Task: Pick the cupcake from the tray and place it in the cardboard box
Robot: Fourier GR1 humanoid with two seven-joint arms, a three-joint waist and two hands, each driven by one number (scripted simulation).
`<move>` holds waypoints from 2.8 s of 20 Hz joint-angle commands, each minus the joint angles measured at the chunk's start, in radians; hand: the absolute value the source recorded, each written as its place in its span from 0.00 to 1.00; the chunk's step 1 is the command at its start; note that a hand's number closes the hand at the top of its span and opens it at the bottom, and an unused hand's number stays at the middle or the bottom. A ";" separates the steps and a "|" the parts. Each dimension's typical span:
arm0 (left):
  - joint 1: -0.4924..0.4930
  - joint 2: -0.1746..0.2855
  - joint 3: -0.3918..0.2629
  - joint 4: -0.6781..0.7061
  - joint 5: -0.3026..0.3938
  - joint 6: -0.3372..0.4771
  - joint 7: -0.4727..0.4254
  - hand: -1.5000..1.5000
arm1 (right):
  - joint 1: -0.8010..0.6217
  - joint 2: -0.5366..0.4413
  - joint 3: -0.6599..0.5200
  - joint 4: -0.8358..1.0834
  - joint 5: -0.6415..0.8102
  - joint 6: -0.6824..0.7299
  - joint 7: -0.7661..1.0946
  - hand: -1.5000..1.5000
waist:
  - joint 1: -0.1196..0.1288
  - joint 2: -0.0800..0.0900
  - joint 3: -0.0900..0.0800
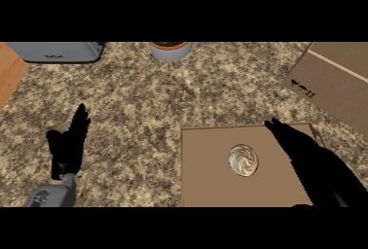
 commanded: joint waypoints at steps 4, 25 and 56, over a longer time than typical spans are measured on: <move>0.013 0.003 0.063 0.027 0.008 -0.053 -0.036 0.50 | -0.041 0.146 0.023 0.004 0.020 0.102 0.144 0.00 | -0.005 -0.001 0.001; 0.079 -0.053 0.042 -0.082 -0.078 -0.036 0.017 0.50 | -0.055 0.375 0.084 0.246 0.266 0.120 0.159 0.00 | -0.004 -0.002 0.001; 0.072 -0.113 0.123 -0.082 -0.153 -0.091 0.017 0.50 | -0.054 0.466 -0.084 0.607 0.499 0.076 -0.187 0.00 | -0.004 0.000 0.001</move>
